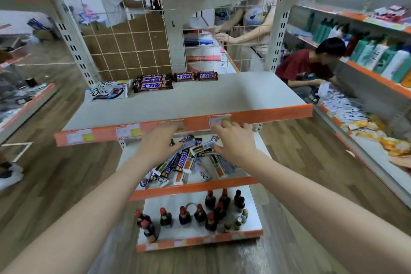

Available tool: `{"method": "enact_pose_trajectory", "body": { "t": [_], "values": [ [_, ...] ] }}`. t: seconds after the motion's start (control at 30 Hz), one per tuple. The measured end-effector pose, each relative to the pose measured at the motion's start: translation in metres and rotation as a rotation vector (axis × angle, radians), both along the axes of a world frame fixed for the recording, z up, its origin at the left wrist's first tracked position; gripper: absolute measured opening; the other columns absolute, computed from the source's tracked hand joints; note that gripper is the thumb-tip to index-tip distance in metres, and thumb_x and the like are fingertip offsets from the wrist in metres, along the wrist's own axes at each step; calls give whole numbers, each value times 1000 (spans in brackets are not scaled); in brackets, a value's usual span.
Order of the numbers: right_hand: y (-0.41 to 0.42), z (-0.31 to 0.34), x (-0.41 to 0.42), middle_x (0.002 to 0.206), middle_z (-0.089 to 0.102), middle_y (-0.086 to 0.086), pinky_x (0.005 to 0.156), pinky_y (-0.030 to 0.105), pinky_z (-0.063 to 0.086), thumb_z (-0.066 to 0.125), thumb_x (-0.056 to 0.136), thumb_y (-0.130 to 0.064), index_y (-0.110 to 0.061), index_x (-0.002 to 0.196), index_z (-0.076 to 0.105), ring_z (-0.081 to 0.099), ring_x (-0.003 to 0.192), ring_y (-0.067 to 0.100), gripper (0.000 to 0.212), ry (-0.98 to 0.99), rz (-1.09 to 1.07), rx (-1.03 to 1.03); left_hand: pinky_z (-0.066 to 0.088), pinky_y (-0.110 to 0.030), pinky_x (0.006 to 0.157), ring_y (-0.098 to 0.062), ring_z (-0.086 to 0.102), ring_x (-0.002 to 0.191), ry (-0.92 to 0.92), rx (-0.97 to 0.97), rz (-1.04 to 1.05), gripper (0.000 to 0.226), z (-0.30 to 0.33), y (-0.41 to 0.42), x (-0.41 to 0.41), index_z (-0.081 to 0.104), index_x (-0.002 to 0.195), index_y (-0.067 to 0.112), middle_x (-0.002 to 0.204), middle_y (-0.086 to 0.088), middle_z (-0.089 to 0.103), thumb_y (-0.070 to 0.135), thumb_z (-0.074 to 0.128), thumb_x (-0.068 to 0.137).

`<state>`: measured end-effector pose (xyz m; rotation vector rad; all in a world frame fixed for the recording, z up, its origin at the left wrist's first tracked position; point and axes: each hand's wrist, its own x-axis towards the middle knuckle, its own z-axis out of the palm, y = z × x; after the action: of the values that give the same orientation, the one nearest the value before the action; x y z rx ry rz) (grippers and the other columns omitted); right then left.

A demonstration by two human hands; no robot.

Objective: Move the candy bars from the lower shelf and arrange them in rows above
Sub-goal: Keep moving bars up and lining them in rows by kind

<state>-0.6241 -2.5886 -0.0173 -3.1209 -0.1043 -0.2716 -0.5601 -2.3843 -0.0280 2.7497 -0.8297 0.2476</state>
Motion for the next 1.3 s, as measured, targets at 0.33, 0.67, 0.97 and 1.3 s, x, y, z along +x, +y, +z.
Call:
{"method": "enact_pose_trajectory", "body": {
  "t": [0.33,0.67,0.97,1.3],
  "values": [
    [13,-41,-41,129,52,4,92,38,36,46,93,-45,-21,135,41,51,116,26,49,77,2,18,45,-41,90,-20,50,118,99,-9,45,40,-52,19,-38,52,125,22,128,1,54,33,58,87],
    [23,-89,-51,119,57,2,89,39,39,53,89,-43,-21,126,48,54,112,26,43,125,-37,87,45,-38,87,-21,51,114,190,-28,60,39,-89,33,-54,52,124,19,124,-1,55,30,59,87],
    [29,-135,-57,130,51,3,90,39,41,51,91,-45,-22,131,44,49,120,27,47,260,9,58,42,-38,88,-22,47,115,246,-2,100,42,-125,53,-55,53,124,19,124,-5,50,29,62,85],
    [30,-183,-31,127,54,1,86,39,41,53,90,-45,-23,128,48,52,116,25,45,305,5,98,44,-46,92,-30,45,119,371,34,94,44,-181,58,-47,53,123,14,126,-12,50,26,65,83]
  ]
}}
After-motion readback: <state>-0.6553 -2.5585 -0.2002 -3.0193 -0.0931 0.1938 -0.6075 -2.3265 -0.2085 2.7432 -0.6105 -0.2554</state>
